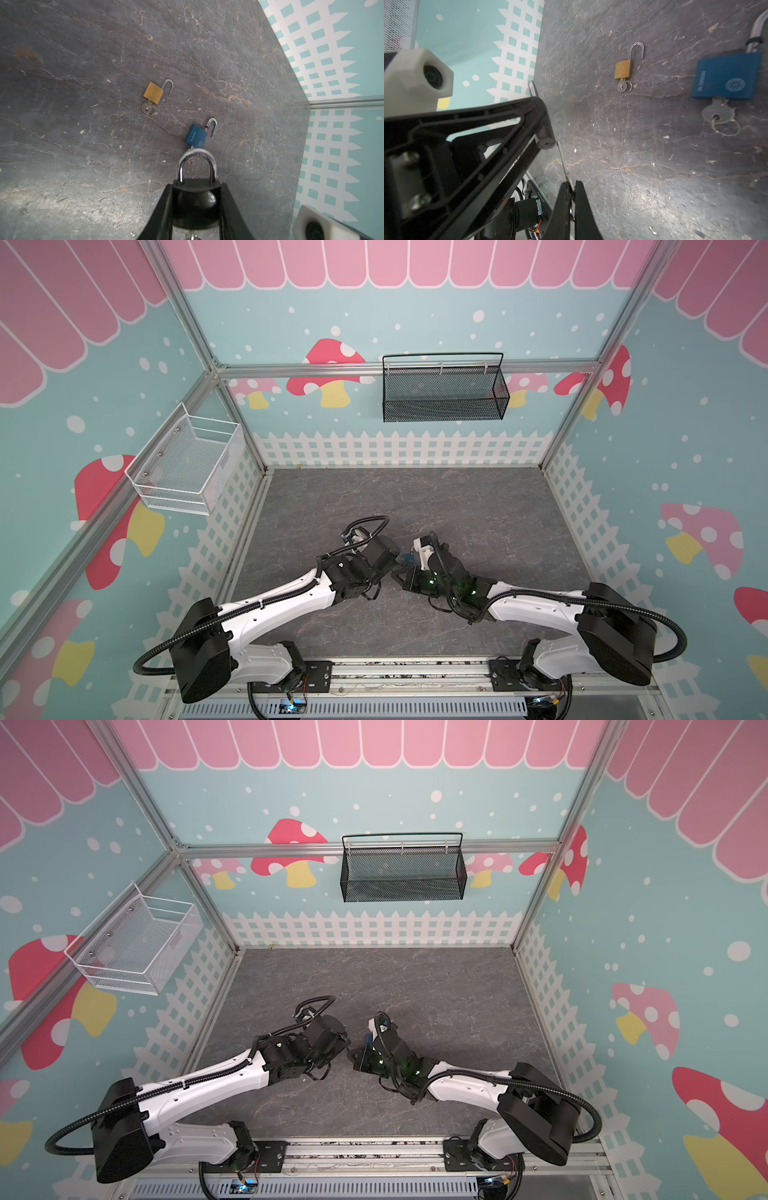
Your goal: Unlock with the key
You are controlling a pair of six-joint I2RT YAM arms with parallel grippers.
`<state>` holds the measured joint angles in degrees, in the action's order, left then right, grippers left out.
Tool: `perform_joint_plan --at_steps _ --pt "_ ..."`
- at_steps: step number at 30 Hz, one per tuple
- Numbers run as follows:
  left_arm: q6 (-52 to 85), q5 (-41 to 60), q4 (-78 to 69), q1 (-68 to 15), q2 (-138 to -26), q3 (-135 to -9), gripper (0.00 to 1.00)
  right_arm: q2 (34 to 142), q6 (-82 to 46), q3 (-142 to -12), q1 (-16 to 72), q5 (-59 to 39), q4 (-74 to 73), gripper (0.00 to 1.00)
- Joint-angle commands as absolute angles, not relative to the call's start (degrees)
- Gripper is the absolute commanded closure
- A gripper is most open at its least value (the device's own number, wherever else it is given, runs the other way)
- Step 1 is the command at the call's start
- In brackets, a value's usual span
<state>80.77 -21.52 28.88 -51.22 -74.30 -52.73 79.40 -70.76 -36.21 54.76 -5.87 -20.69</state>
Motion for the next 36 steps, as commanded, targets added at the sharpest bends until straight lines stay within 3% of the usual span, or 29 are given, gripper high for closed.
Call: perform_joint_plan --at_steps 1,36 --pt "80.5 -22.0 29.6 -51.0 -72.7 -52.0 1.00 78.0 -70.4 -37.9 55.0 -4.5 -20.4 1.00" --pt "79.7 -21.4 29.5 -49.3 -71.0 -51.4 1.00 80.6 -67.9 -41.0 56.3 -3.8 -15.2 1.00"
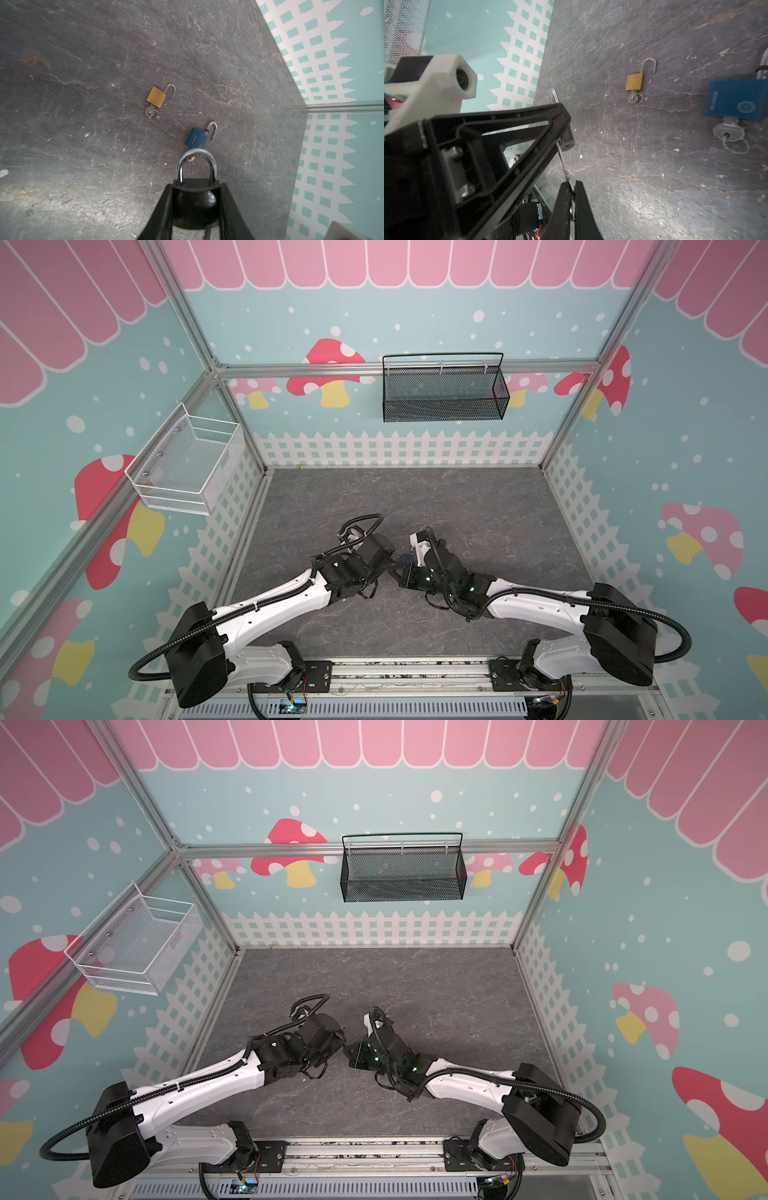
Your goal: Unlock with the key
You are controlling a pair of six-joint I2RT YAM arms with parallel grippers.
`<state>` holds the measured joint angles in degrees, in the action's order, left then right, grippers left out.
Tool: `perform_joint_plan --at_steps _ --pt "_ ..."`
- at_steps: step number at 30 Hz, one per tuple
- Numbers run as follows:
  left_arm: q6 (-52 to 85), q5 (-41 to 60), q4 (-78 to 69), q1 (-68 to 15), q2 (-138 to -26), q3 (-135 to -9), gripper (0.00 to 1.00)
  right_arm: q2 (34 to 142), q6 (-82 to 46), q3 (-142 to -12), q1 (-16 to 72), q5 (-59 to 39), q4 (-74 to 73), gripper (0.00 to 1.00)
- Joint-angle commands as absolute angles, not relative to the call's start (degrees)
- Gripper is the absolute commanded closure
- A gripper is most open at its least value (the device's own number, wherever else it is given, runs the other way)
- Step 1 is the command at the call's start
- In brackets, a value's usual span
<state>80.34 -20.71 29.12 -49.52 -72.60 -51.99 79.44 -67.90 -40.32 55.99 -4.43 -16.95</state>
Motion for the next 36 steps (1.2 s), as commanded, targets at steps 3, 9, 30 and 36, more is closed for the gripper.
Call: perform_joint_plan --at_steps 3,9,30,36 --pt "79.4 -21.4 29.5 -49.3 -71.1 -51.6 1.00 80.6 -67.7 -40.6 56.5 -4.5 -14.9 1.00" --pt "79.9 -21.6 29.2 -49.3 -71.1 -51.4 1.00 79.8 -67.4 -39.8 57.4 -4.3 -14.5 1.00" --pt "80.2 -20.9 28.5 -49.3 -70.8 -50.5 1.00 80.1 -66.4 -42.1 57.4 -2.5 -14.7 1.00" --pt "80.0 -20.8 28.4 -49.3 -70.9 -50.7 1.00 80.5 -66.1 -42.9 57.4 -3.0 -14.8 1.00"
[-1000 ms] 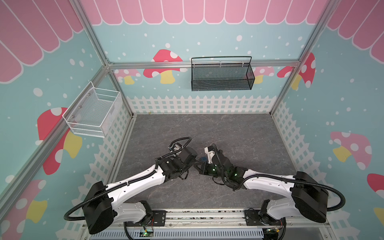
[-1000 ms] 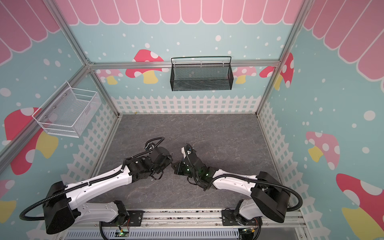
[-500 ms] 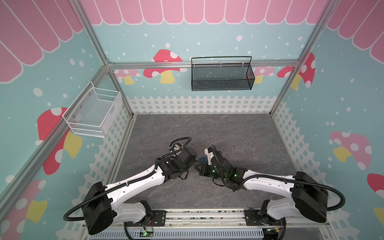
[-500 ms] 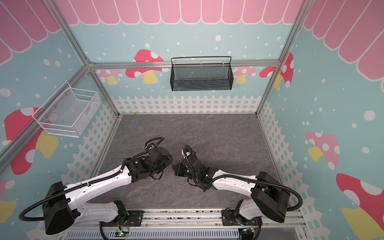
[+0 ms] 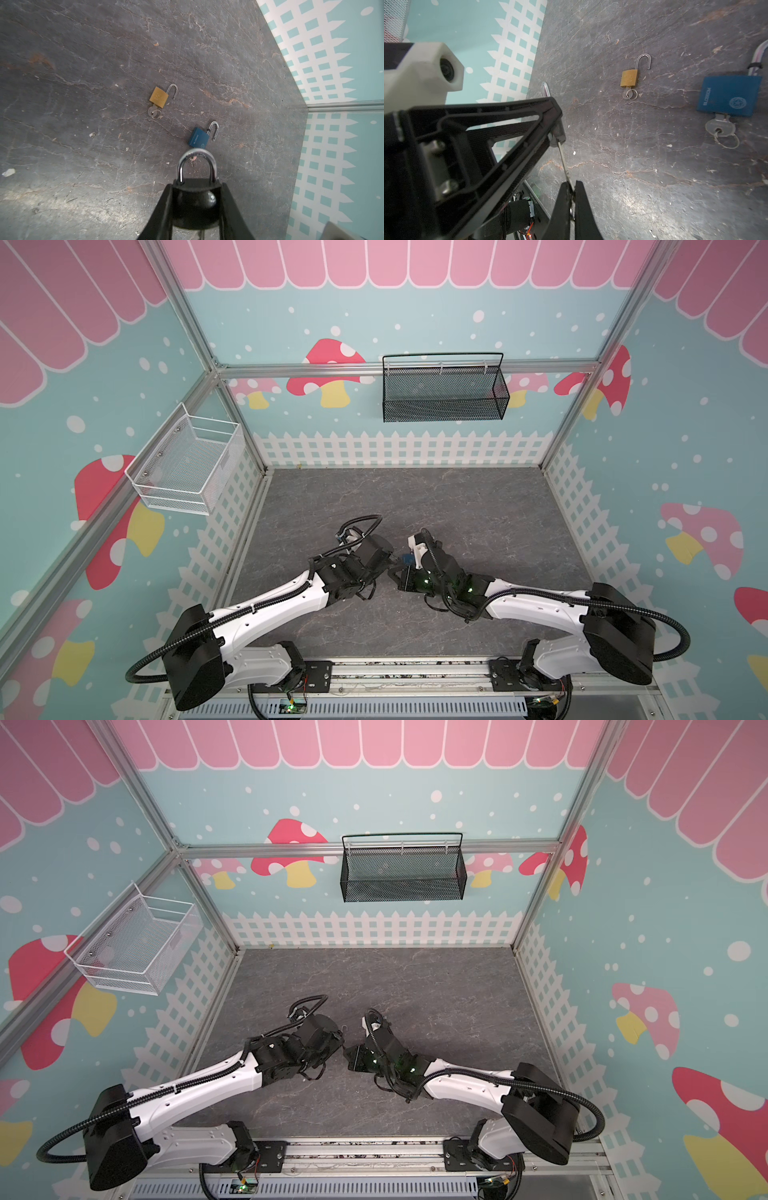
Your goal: Unlock with the key
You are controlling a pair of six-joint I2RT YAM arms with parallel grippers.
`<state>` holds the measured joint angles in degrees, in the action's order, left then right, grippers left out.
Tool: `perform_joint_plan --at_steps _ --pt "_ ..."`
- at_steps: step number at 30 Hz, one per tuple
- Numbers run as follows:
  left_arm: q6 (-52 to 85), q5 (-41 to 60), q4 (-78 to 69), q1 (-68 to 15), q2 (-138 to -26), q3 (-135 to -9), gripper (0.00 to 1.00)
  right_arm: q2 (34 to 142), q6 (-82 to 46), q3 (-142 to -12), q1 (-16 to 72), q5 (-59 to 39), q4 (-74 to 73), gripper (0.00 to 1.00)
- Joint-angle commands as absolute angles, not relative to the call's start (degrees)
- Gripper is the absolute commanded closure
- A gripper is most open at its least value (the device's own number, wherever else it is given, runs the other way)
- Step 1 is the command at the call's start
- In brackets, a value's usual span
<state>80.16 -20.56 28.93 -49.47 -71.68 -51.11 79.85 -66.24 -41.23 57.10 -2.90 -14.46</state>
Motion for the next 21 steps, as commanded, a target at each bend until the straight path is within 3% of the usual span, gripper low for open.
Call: perform_joint_plan --at_steps 1,14,21 --pt "80.0 -20.7 28.3 -49.3 -70.9 -50.7 1.00 80.6 -66.1 -42.9 57.4 -3.0 -14.9 1.00" --pt "80.1 -19.3 27.8 -49.8 -70.5 -51.3 1.00 81.9 -66.2 -43.0 57.4 -1.1 -14.7 1.00" --pt "81.2 -18.6 28.0 -50.9 -70.8 -50.9 1.00 79.3 -62.8 -44.4 57.4 6.2 -12.7 1.00"
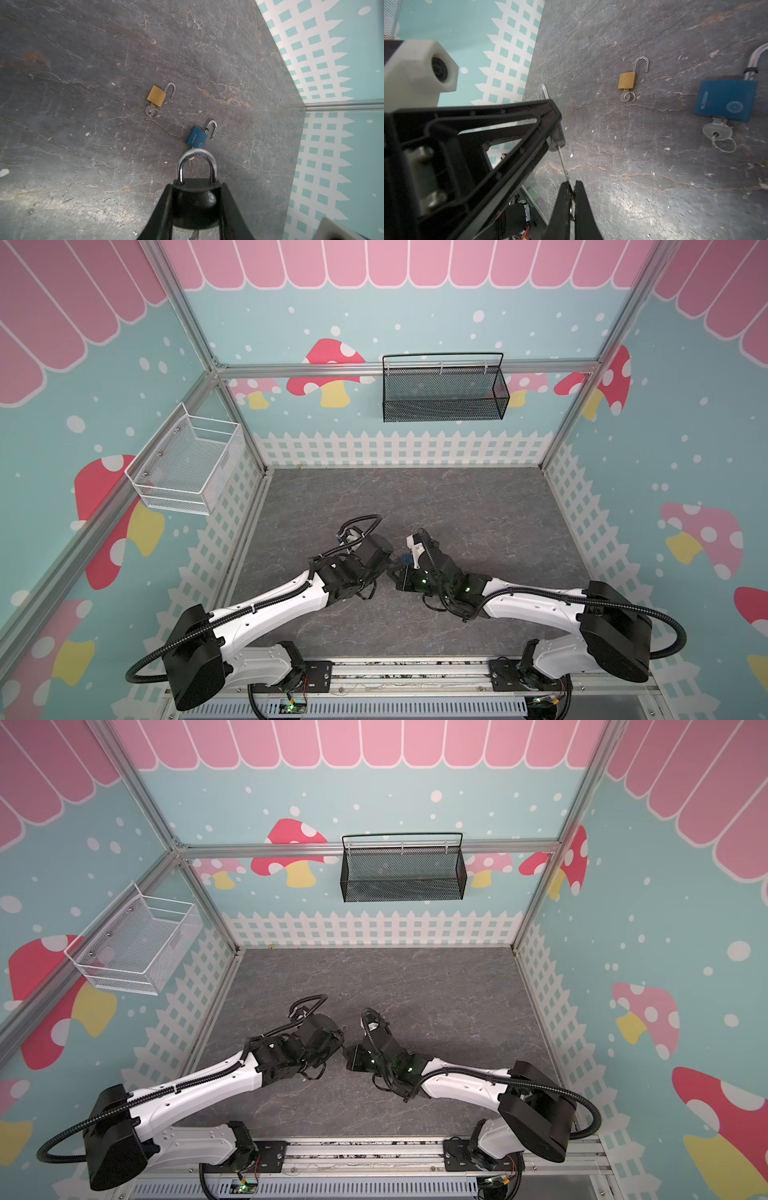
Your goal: Unlock with the key
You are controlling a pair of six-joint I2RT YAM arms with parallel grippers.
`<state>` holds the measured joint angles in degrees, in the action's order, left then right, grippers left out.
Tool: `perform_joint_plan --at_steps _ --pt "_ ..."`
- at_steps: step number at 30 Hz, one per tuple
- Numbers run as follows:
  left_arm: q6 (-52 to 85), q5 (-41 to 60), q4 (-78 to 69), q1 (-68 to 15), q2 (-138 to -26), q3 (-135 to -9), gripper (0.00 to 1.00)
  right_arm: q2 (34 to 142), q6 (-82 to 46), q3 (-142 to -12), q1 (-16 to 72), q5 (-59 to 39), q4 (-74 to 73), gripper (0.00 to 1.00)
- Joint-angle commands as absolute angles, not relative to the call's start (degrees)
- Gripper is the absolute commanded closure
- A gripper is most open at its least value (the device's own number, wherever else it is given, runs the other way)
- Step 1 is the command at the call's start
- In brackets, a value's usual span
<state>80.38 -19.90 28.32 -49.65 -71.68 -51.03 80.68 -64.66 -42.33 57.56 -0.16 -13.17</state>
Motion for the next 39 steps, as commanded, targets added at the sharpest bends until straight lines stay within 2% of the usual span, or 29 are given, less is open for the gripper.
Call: perform_joint_plan --at_steps 1,8,16,19,39 --pt "81.7 -18.6 28.0 -51.3 -71.0 -51.0 1.00 79.3 -62.5 -44.8 57.4 7.0 -12.2 1.00" --pt "83.2 -14.8 25.3 -52.8 -70.9 -51.1 1.00 79.1 -61.4 -45.3 57.5 8.4 -14.8 1.00" --pt "81.3 -17.6 30.7 -53.0 -72.8 -52.7 1.00 77.5 -57.7 -47.1 58.5 13.3 -12.8 1.00" --pt "82.5 -15.6 30.2 -53.2 -72.2 -52.1 1.00 77.4 -57.6 -46.5 58.6 13.4 -13.3 1.00" --pt "86.0 -15.1 15.1 -53.4 -63.9 -45.8 1.00 77.4 -69.0 -41.9 56.1 -11.3 -34.4 1.00"
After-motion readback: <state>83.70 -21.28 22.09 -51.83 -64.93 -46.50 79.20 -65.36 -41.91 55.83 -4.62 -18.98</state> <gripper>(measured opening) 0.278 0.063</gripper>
